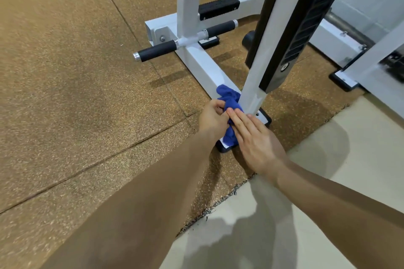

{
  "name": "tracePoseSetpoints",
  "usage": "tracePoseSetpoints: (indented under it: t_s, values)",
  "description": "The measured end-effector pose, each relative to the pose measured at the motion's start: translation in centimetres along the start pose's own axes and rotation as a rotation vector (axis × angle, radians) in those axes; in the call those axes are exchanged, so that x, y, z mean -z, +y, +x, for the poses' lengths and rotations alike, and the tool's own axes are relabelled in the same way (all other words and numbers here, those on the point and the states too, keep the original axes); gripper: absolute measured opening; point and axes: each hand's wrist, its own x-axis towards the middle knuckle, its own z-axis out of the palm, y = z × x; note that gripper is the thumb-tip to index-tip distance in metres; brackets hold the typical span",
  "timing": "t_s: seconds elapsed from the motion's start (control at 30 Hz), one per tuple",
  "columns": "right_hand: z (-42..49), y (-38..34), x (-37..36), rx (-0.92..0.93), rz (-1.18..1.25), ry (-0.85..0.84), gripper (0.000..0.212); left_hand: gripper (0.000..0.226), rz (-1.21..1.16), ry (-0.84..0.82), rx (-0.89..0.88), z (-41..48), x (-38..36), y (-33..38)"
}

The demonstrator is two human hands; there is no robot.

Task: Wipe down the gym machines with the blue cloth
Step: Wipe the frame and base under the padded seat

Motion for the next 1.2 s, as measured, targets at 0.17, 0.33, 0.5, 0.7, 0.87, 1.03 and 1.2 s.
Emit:
tracePoseSetpoints:
  t_s: [0.17,0.33,0.5,0.7,0.87,1.03,1.2]
  values:
    - [1.2,2.2,2.4,-0.107,-0.067,0.215,0.063,0.020,-0.280,-0.063,-0.121,0.4,1.7,4.7]
    - [1.5,1.4,0.1,-0.015,-0.215,0.090,0.057,0.021,0.012,-0.003,-0.142,0.2,0.6,2.5]
    - [0.9,0.5,0.9,0.066,-0.253,-0.136,0.059,0.023,-0.010,-0.018,-0.029,0.6,0.5,2.6]
    - [4.6,0.1,2.8,0.120,-0.321,-0.171,0.074,0.047,-0.324,-0.068,0.046,1.7,3.3,3.6]
    - [11.0,-0.2,3.9,0.012,-0.228,-0.214,0.073,0.072,-0.358,-0.097,0.001,3.8,5.8,4.3]
    - [11.8,-0.4,4.9,0.030,-0.275,-0.307,0.069,0.061,-0.207,-0.102,-0.064,5.0,6.4,4.1]
    - [7.0,0.0,4.8,0.183,-0.422,-0.316,0.071,0.055,-0.131,-0.182,-0.097,3.8,5.3,1.9]
